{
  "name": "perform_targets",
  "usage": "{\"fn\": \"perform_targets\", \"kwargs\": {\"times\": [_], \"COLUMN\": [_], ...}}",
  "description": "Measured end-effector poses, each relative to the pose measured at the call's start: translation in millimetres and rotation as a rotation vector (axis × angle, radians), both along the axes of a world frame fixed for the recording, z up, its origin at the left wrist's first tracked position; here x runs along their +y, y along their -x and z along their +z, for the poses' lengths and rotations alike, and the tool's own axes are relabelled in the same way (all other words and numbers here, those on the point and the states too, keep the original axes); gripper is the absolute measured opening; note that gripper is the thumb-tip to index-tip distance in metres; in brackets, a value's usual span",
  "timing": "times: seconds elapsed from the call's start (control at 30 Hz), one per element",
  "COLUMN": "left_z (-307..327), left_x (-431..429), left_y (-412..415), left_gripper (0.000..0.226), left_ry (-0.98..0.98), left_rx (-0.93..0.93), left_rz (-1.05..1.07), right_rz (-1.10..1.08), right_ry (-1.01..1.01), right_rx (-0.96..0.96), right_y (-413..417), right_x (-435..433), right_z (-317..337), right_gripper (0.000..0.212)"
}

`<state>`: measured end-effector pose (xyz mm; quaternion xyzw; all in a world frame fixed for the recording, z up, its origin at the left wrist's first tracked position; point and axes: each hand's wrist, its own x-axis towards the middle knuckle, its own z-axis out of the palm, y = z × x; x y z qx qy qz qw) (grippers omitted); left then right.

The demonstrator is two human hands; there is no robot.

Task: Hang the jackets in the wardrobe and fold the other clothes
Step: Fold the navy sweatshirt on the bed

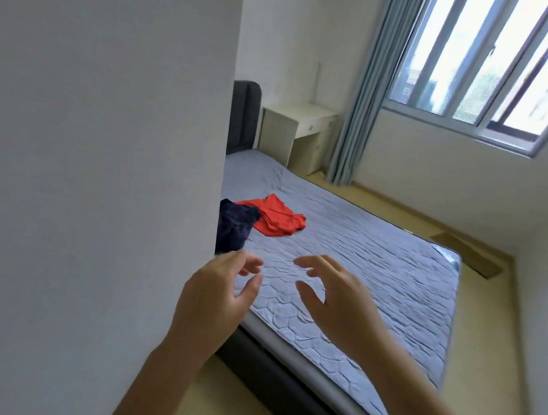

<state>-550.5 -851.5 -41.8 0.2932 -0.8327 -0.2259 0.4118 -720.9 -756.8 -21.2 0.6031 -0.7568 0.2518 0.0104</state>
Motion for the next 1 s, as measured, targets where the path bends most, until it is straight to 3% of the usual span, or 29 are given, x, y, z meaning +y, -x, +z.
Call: {"fn": "perform_targets", "kwargs": {"times": [0.23,0.5,0.67,0.87,1.0], "left_z": [-33,-92,-165,-292,-370], "left_x": [-86,-183,-271,-395,-492], "left_y": [100,226,311,372,401], "left_gripper": [0.013,0.012,0.014,0.031,0.04], "left_ry": [-0.051,-0.158,-0.342,-0.581,-0.687], "left_rx": [-0.076,-0.205,-0.425,-0.939,-1.032], "left_rz": [-0.123,-0.069,0.037,0.113,0.193], "right_rz": [-0.13,-0.115,-0.1,-0.04,-0.064], "right_ry": [-0.047,-0.082,-0.312,-0.66,-0.778], "right_rx": [-0.11,-0.221,-0.252,-0.199,-0.198], "right_y": [93,235,317,381,409], "right_x": [-59,-165,-259,-376,-439], "right_z": [-44,-106,-170,-278,-366], "right_gripper": [0.025,0.026,0.042,0.074,0.086]}}
